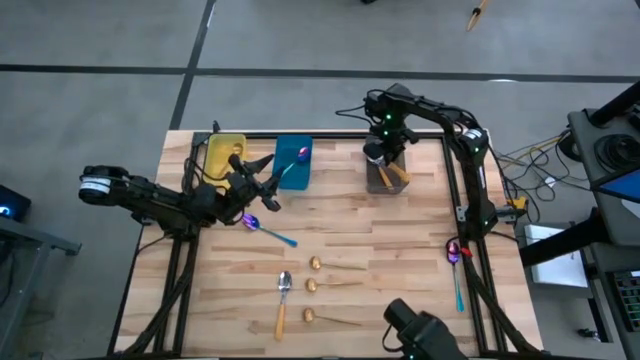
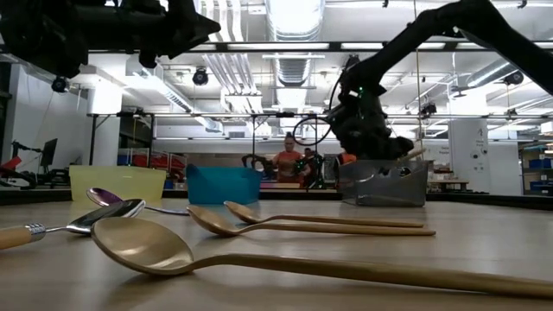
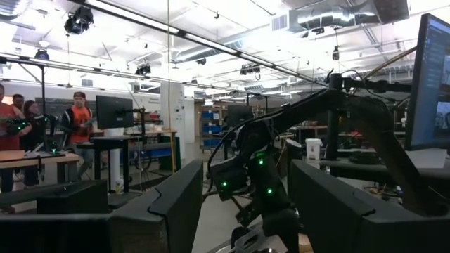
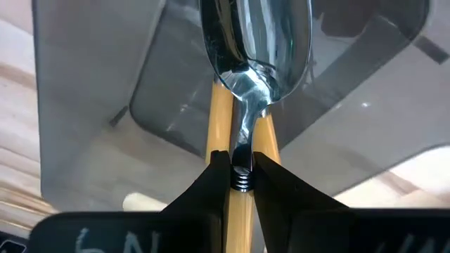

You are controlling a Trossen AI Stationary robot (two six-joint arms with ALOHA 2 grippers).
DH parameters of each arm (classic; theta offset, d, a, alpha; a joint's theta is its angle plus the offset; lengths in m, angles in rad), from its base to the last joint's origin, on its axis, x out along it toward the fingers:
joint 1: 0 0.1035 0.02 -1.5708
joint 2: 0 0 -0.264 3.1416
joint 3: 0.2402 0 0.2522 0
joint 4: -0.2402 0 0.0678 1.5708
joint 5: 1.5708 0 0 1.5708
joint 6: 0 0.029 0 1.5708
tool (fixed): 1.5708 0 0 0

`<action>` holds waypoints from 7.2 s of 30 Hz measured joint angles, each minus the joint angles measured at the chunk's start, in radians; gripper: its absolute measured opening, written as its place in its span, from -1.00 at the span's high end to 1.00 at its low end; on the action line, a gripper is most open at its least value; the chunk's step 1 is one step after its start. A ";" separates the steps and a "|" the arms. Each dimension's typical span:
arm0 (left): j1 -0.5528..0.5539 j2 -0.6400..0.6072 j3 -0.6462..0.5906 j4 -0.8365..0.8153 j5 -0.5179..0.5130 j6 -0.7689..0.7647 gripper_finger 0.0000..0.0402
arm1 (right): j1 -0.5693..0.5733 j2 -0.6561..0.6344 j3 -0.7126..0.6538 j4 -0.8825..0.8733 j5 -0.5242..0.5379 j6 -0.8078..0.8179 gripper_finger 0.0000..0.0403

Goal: Sort silverware by color (type)
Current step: Put the yellow spoon into the black bin, then put the gold spoon into the yellow bin

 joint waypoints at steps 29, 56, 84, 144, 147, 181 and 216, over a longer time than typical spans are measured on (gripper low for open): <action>0.000 0.001 0.000 -0.013 0.000 -0.001 0.03 | 0.002 -0.017 0.000 0.062 0.000 0.011 0.23; -0.116 -0.028 0.099 -1.127 0.121 -0.652 0.03 | 0.482 -0.496 -0.004 0.404 0.255 -0.006 0.28; -0.279 0.000 0.433 -2.103 0.296 -0.794 0.03 | 1.021 -0.509 -0.496 0.936 0.318 0.049 0.30; -0.521 -0.032 0.875 -2.453 -0.132 -0.929 0.03 | 1.091 -0.060 -0.441 1.129 0.341 -0.006 0.31; -0.521 -0.032 0.875 -2.449 -0.146 -0.929 0.03 | 1.088 -0.045 -0.441 1.152 0.341 -0.005 0.31; -0.523 0.027 0.785 -2.314 -0.231 -0.796 0.03 | 1.022 -0.387 -0.545 1.316 0.555 -0.154 0.95; -0.224 0.060 0.158 -0.474 0.036 -0.289 0.03 | 0.983 -0.302 -0.769 2.701 0.703 -0.369 0.95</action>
